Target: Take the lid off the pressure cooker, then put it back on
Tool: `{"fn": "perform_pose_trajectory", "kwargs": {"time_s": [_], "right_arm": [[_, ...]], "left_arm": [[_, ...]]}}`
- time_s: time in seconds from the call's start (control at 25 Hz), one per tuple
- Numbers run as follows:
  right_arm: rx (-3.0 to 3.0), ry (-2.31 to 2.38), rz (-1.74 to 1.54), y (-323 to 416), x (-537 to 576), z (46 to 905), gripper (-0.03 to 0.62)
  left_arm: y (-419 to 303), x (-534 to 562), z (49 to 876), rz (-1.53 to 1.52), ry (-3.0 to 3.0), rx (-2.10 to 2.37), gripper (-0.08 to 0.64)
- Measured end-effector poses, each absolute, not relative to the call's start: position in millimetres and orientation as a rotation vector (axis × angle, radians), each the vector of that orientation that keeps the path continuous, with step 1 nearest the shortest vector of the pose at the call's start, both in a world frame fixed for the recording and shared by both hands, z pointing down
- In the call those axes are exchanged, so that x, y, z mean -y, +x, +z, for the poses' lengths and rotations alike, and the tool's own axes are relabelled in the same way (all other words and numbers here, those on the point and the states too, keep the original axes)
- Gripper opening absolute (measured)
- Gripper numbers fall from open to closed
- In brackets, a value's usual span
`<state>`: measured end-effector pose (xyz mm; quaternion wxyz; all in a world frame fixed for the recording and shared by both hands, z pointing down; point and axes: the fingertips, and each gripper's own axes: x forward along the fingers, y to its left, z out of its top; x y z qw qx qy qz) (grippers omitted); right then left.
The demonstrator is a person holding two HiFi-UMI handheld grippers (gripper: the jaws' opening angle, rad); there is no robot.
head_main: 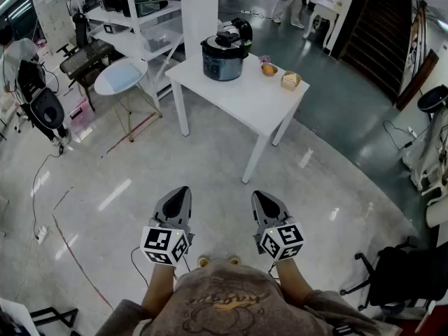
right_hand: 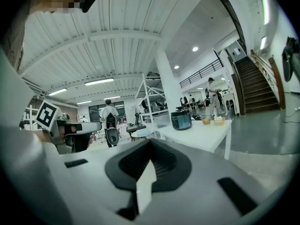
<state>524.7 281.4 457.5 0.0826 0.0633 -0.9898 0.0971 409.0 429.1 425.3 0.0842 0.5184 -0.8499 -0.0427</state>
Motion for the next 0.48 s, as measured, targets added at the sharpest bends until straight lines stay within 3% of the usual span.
{"fn": "perform_pose_trajectory", "kwargs": {"time_s": [0.48], "right_arm": [[2.942,0.182,0.347,490.8,-301.4,468.4,-0.005]], "left_arm": [[375.8,-442.3,432.2,-0.093,1.578,2.519,0.002]]}}
